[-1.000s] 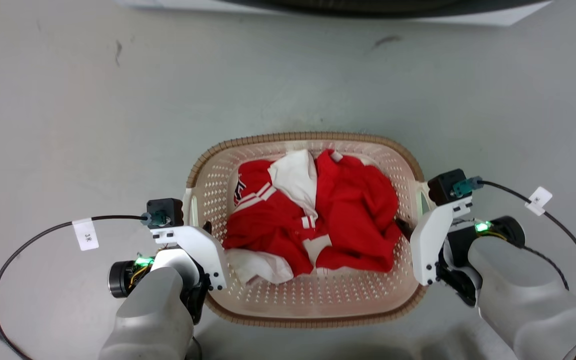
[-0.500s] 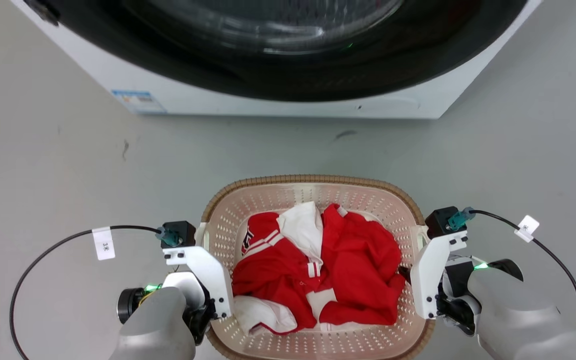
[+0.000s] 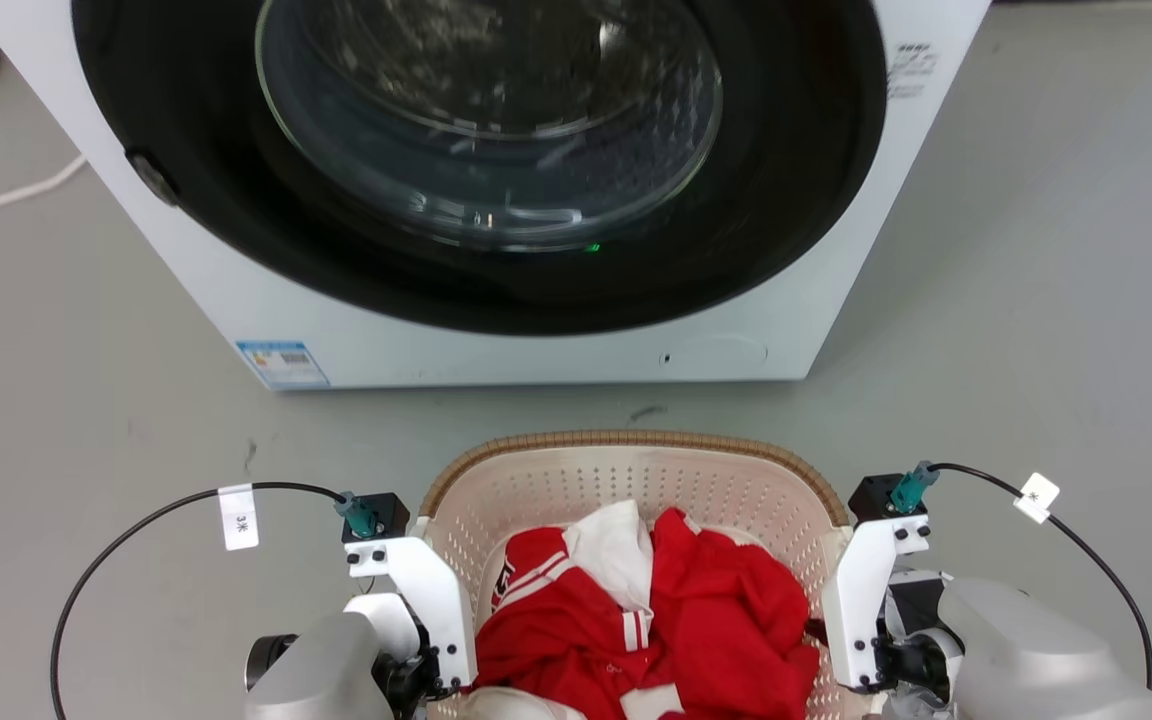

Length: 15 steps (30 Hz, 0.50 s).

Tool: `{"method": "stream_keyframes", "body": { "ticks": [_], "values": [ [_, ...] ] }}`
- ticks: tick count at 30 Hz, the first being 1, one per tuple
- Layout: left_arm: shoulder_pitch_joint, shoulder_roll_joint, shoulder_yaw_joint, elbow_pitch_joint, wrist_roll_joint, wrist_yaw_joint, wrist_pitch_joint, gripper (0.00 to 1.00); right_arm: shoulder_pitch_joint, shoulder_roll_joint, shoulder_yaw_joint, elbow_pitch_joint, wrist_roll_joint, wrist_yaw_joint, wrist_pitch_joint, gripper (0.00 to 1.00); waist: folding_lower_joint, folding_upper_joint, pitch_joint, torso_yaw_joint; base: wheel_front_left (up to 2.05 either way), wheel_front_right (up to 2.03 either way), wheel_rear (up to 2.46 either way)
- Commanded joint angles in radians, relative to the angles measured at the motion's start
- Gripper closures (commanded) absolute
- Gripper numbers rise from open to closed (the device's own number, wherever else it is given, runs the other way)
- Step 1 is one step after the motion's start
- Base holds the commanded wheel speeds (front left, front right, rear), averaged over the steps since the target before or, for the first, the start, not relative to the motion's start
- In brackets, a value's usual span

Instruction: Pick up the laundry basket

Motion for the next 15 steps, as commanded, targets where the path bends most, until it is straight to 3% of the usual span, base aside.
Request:
{"method": "stream_keyframes", "body": {
  "ticks": [1,15],
  "values": [
    [0.007,-0.018,-0.015,-0.001,-0.013,-0.01,0.022,1.0,0.01,0.035,0.008,-0.023,0.016,0.016,0.024,1.0,0.0001,0.0,-0.067,-0.013,0.0,0.0,0.0],
    [0.01,-0.018,-0.062,0.037,-0.045,-0.023,0.107,1.0,0.049,0.063,0.027,0.012,0.061,0.016,0.127,1.0,0.0001,0.0,-0.219,-0.011,0.0,0.0,0.0]
  ]
}}
